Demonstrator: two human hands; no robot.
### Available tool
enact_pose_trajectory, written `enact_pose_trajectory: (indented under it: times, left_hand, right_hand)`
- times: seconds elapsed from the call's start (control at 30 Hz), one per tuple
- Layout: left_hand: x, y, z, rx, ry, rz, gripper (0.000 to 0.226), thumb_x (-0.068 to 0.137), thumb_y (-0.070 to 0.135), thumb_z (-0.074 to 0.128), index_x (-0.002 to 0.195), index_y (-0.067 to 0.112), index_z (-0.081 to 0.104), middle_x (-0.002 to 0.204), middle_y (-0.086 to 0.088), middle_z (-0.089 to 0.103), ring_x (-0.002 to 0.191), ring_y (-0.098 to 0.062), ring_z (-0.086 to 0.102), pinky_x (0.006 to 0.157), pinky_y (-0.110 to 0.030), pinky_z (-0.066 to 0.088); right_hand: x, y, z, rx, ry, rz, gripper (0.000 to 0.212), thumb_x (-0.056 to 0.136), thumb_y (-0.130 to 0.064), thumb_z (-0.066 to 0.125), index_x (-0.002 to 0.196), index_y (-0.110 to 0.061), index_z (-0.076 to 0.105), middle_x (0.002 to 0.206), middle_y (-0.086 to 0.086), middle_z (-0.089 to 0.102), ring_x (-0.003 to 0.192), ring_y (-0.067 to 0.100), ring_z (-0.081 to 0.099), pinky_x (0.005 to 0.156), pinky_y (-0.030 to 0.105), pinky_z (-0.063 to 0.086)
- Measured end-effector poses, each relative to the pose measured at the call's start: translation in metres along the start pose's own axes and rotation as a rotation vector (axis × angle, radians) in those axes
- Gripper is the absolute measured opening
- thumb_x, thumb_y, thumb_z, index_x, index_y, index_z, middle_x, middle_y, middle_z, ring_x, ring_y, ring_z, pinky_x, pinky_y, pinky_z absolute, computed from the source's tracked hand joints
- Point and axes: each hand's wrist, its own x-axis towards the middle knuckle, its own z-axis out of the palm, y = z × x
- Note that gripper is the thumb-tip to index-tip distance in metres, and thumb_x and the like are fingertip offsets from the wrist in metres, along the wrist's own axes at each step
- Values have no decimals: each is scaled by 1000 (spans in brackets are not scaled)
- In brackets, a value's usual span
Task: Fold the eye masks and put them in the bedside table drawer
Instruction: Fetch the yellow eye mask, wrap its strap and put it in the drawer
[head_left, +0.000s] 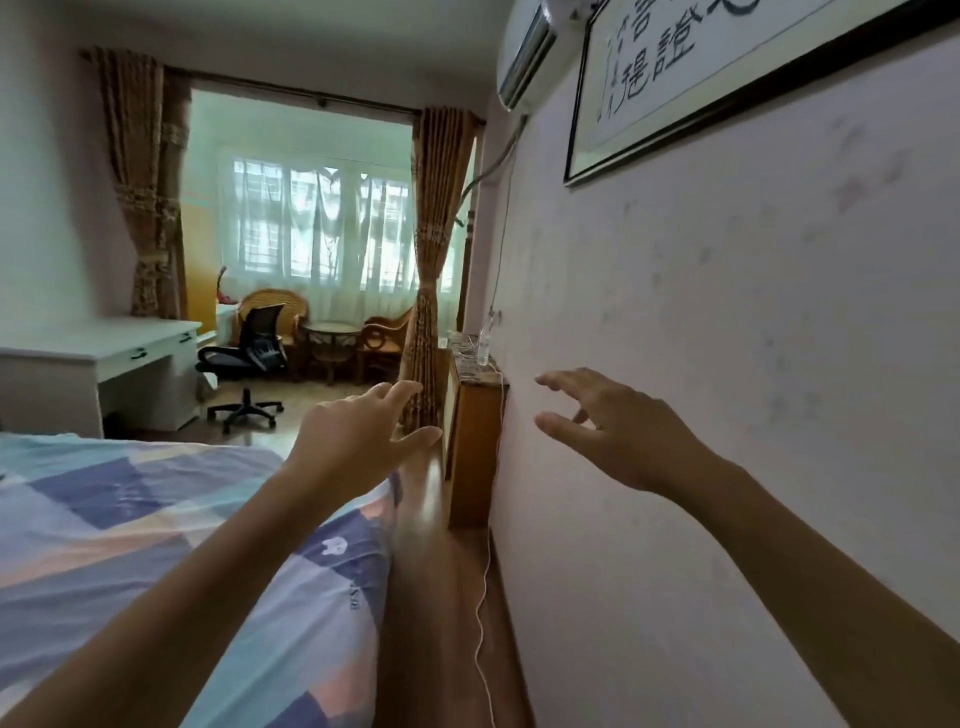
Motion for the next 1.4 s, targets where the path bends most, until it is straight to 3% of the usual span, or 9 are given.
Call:
enact_pose_trajectory:
  times: [0.1, 0.23, 0.4, 0.5, 0.7, 0.83, 1.1, 1.3, 1.4]
  left_hand:
    - [33, -13, 42, -1, 1, -41, 64, 87, 67, 36, 142, 34, 31, 136, 12, 53, 91, -11, 66, 60, -26, 43]
    - [78, -46, 101, 30, -13, -131, 58, 89, 65, 36, 139, 34, 36, 134, 11, 55, 94, -12, 65, 62, -28, 44]
    - [111, -109, 165, 104, -114, -356, 56, 91, 61, 38, 138, 31, 38, 136, 6, 54, 103, -18, 63, 70, -31, 49]
    - [111, -155, 194, 185, -196, -491, 58, 91, 61, 39, 140, 30, 38, 136, 4, 55, 108, -19, 61, 72, -32, 46]
    - [84, -254, 259, 310, -428, -806, 60, 91, 62, 34, 142, 30, 34, 139, 2, 52, 115, -23, 58, 82, -37, 45]
    - [58, -319, 332, 272, -502, -974, 61, 91, 62, 37, 142, 29, 35, 138, 2, 54, 118, -23, 57, 96, -42, 39]
    - [8, -406, 511, 115, -628, -1264, 56, 90, 61, 39, 134, 27, 40, 125, 1, 61, 110, -24, 60, 76, -32, 41]
    - [-37, -452, 628, 50, -741, -1346, 59, 92, 36, 50, 145, 30, 26, 135, 2, 52, 116, -26, 54, 77, -32, 41]
    - [-60, -477, 677, 45, -767, -1367, 62, 89, 23, 52, 144, 33, 26, 134, 3, 49, 118, -23, 50, 73, -31, 33]
  right_hand:
    - [54, 29, 34, 32, -22, -57, 52, 91, -58, 39, 138, -37, 35, 139, -11, 48, 106, 10, 58, 78, 32, 47]
    - [143, 51, 101, 87, -56, -194, 51, 90, -59, 40, 137, -41, 35, 142, -11, 46, 114, 11, 55, 86, 38, 50]
    - [259, 58, 192, 203, -171, -378, 52, 89, -58, 40, 137, -36, 38, 139, -8, 49, 106, 12, 58, 88, 40, 52]
    - [323, 40, 255, 214, -269, -472, 54, 86, -65, 36, 133, -39, 40, 136, -9, 52, 104, 13, 60, 85, 43, 54]
    - [418, -41, 393, 278, -498, -713, 47, 91, -58, 40, 131, -34, 45, 129, -8, 57, 102, 13, 60, 83, 34, 48]
    - [453, -101, 501, 268, -642, -881, 46, 91, -56, 43, 131, -33, 45, 126, -8, 60, 108, 16, 59, 87, 38, 49]
    - [488, -166, 722, 169, -926, -1066, 45, 91, -52, 44, 132, -35, 41, 127, -10, 59, 110, 17, 58, 89, 36, 45]
    - [482, -216, 874, 126, -1061, -1170, 46, 91, -51, 44, 134, -38, 36, 130, -9, 57, 112, 20, 57, 88, 38, 44]
    - [472, -239, 935, 136, -1118, -1166, 47, 90, -52, 43, 134, -38, 36, 131, -11, 55, 113, 19, 56, 90, 37, 43]
